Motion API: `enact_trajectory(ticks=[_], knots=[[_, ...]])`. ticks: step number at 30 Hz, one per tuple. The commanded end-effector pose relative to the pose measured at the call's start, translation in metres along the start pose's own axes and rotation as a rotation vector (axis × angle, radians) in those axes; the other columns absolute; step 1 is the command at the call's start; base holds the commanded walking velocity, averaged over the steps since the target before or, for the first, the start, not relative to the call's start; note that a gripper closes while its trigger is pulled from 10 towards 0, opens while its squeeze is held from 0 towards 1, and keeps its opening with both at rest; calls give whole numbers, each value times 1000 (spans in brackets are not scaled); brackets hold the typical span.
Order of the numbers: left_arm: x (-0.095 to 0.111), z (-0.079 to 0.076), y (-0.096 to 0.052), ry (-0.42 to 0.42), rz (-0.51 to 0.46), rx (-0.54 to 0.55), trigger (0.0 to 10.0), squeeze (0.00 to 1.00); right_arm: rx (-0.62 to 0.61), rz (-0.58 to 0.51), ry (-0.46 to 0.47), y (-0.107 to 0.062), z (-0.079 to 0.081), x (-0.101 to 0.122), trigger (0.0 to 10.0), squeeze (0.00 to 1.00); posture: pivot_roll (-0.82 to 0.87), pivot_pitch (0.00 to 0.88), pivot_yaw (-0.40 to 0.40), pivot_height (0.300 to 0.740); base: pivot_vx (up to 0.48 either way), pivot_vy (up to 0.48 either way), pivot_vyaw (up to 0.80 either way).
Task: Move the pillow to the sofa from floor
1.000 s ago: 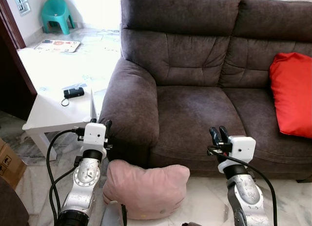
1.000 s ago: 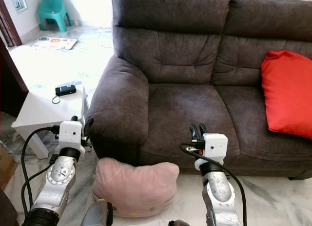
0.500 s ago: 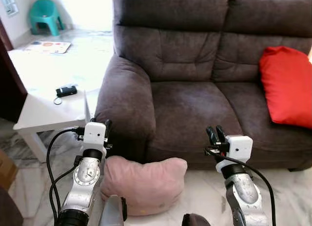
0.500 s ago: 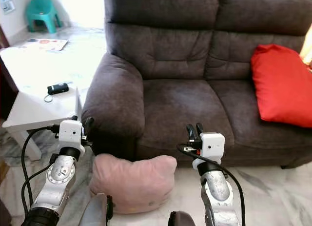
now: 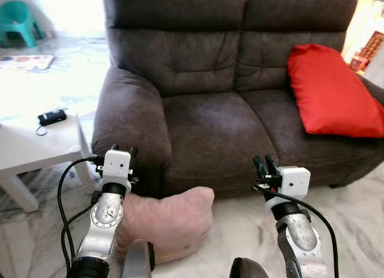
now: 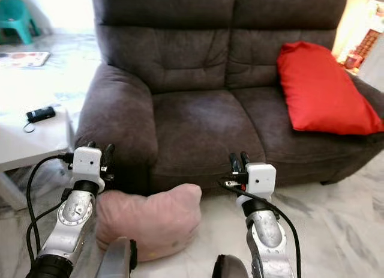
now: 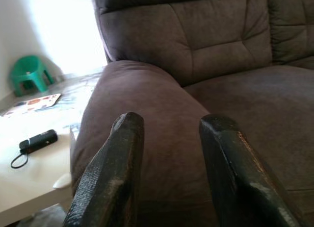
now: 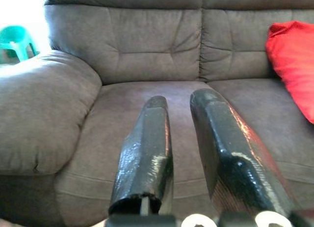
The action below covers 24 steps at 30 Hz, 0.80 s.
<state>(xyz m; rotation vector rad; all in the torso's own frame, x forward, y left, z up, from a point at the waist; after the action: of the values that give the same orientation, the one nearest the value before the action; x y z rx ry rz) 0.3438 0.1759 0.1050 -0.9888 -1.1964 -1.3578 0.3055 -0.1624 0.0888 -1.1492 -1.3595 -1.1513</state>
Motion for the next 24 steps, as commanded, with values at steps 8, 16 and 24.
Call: enact_trajectory(ticks=[8,16,24], knots=[[6,-4,5,-10,-13,-12,10000,0,-7,-10,-8,4,-2,6,10000,0,28,0,-62,574,0,0,0],[5,-4,4,-12,-10,-9,10000,0,15,-23,-19,3,1,7,10000,0,30,0,-66,565,0,0,0],[4,-3,4,-21,-3,0,10000,0,72,-44,-41,1,9,12,10000,0,27,0,-66,565,0,0,259]])
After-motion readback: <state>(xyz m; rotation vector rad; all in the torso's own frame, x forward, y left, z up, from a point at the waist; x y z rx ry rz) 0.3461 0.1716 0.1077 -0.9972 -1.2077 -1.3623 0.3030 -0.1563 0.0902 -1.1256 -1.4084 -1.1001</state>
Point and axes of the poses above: a point about 5 cm out from each wrist's last joint towards the gripper, its own y axis pointing out of the wrist towards the gripper, its own x axis along the axis of the wrist's last joint, z = x × y, the point moved 4 cm from there along y, pointing out of the wrist towards the gripper, and after that the axes turned 4 degrees about -y, right-handed, at the moved point
